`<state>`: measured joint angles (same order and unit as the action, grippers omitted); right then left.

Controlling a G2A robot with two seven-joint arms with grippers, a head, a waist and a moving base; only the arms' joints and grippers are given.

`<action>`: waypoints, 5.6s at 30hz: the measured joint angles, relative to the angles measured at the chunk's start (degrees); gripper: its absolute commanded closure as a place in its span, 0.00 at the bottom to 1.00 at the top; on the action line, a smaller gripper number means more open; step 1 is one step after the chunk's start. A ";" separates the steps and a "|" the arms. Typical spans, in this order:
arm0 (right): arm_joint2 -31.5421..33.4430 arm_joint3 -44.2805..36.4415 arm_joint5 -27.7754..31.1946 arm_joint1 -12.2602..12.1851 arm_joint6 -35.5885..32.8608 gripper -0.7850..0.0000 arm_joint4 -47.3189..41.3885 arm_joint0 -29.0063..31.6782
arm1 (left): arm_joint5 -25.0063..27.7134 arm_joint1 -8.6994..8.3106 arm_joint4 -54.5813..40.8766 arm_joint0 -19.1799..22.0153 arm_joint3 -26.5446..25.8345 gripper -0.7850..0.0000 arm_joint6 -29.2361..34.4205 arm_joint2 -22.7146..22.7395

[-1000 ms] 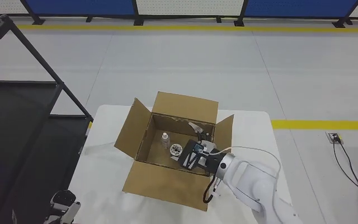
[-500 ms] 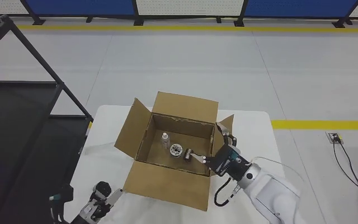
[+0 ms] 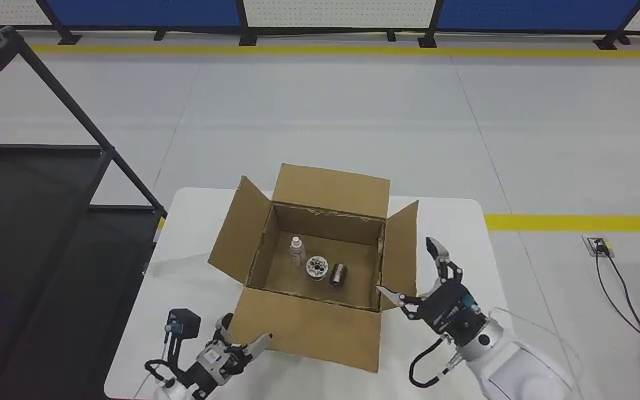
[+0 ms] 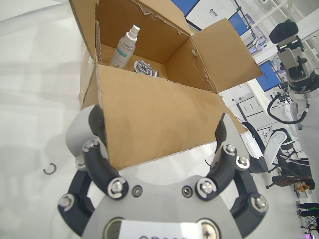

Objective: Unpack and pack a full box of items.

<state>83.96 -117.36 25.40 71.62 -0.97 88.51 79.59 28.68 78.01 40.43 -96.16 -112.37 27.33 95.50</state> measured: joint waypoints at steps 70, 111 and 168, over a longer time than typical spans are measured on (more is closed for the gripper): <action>-11.86 52.19 32.50 -3.74 -45.40 0.00 -71.16 -42.91 | -11.07 -2.83 -2.91 -3.01 -17.10 0.00 -17.17 -3.98; -28.27 73.34 23.06 0.52 -43.77 0.00 -85.50 -54.48 | -19.98 -3.42 -9.40 21.63 5.89 0.00 -1.03 -16.97; -28.68 68.89 23.98 0.00 -32.21 0.00 -73.75 -51.04 | -23.79 -3.48 -6.22 24.77 11.26 0.00 -2.28 -22.88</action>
<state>55.28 -48.47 49.38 71.62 -33.19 14.76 28.55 4.90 74.54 34.20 -71.40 -101.11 25.05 72.62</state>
